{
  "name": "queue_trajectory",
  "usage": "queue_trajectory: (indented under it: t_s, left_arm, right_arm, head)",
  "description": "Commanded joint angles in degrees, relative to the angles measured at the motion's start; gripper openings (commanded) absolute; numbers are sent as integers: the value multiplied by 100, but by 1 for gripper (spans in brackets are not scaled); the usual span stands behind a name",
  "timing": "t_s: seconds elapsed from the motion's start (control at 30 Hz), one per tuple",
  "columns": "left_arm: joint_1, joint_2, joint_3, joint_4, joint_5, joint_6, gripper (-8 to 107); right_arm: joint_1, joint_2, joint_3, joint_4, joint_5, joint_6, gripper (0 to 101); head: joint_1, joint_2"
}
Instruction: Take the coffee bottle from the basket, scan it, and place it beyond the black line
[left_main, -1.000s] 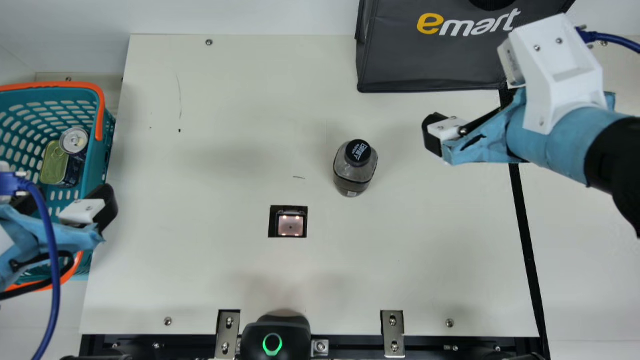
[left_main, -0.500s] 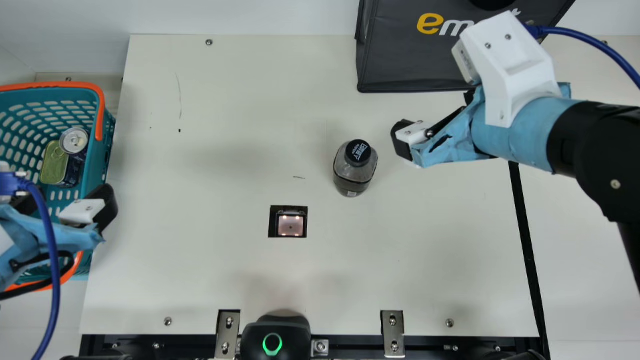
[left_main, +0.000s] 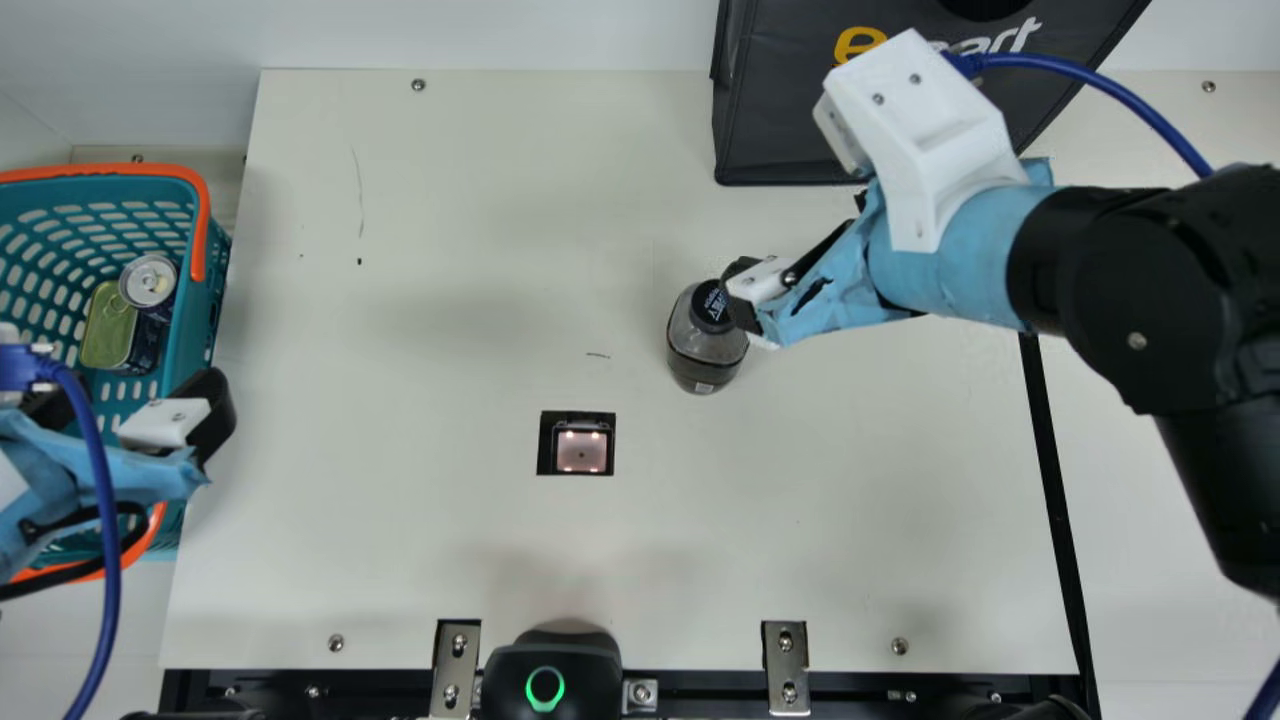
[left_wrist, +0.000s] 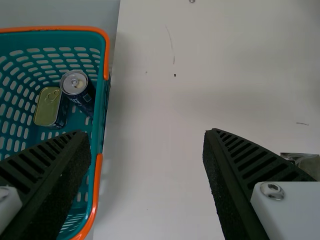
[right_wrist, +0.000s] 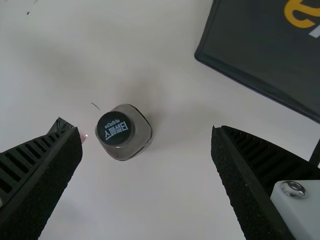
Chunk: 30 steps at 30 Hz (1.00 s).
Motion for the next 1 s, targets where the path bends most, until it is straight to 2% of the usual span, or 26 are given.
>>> queue_trajectory:
  t_s: [0.0,0.97]
  left_arm:
    - [0,0,0,0,0,0,90]
    - [0,0,0,0,0,0,90]
  right_arm:
    - [58,37,13,5,-14,13,91]
    - [506,583,435,51,-391,-182,91]
  head:
    - [-148,9]
    - [-148,9]
